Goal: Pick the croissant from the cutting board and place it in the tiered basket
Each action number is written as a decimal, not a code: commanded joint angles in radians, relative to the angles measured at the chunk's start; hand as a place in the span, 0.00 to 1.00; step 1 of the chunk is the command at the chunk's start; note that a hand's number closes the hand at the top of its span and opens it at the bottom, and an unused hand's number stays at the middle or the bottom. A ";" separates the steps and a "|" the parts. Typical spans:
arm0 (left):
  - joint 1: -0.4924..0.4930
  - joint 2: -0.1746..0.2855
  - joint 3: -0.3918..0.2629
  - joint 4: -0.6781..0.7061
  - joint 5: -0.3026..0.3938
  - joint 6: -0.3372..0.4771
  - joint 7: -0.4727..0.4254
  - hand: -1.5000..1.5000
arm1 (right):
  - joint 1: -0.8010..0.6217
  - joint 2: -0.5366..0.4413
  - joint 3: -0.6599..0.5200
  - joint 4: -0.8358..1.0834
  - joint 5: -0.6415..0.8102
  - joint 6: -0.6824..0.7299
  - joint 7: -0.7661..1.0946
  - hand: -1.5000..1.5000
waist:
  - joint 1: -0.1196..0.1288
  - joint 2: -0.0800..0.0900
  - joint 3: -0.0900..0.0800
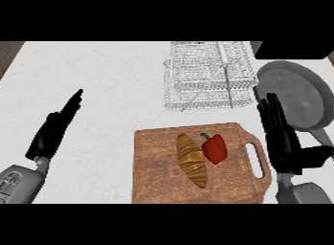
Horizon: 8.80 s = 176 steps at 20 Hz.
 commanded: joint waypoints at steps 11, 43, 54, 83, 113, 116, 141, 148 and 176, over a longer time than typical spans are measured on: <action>0.060 -0.212 -0.006 -0.015 0.108 -0.087 -0.248 0.50 | -0.325 0.272 0.446 0.166 0.211 -0.423 0.168 0.00 | 0.043 0.019 0.001; 0.087 -0.222 0.047 0.030 0.099 -0.112 -0.285 0.50 | -0.898 -0.006 0.771 -0.229 0.545 0.342 1.688 0.00 | -0.013 0.003 0.000; 0.096 -0.233 0.052 0.015 0.086 -0.101 -0.270 0.50 | -0.791 -0.031 0.800 -0.155 0.595 0.375 1.717 0.00 | -0.012 0.003 0.000; 0.086 -0.223 0.132 0.018 0.064 -0.205 -0.253 0.50 | -0.413 0.058 0.663 0.035 0.941 0.349 1.394 0.00 | 0.004 0.012 0.001; 0.132 -0.289 0.186 -0.004 -0.017 -0.203 -0.268 0.50 | -0.293 -0.514 -0.186 0.156 0.632 0.414 0.243 1.00 | -0.013 0.014 0.006; 0.122 -0.364 0.121 -0.007 -0.056 -0.166 -0.262 0.50 | -0.346 -0.539 -0.291 0.208 0.555 0.440 0.137 1.00 | -0.004 0.013 0.004; 0.125 -0.329 0.179 -0.039 -0.061 -0.247 -0.245 0.50 | -1.131 -0.241 -0.189 0.547 0.653 0.579 0.556 1.00 | 0.032 0.015 0.001; 0.052 -0.361 0.173 -0.021 -0.069 -0.234 -0.174 0.50 | -1.233 -0.110 -0.173 0.787 0.738 0.483 0.473 1.00 | 0.040 0.021 0.001; 0.107 -0.381 0.185 -0.035 -0.106 -0.233 -0.208 0.50 | -1.333 -0.006 -0.465 1.011 0.534 0.360 0.630 0.00 | 0.024 0.017 0.001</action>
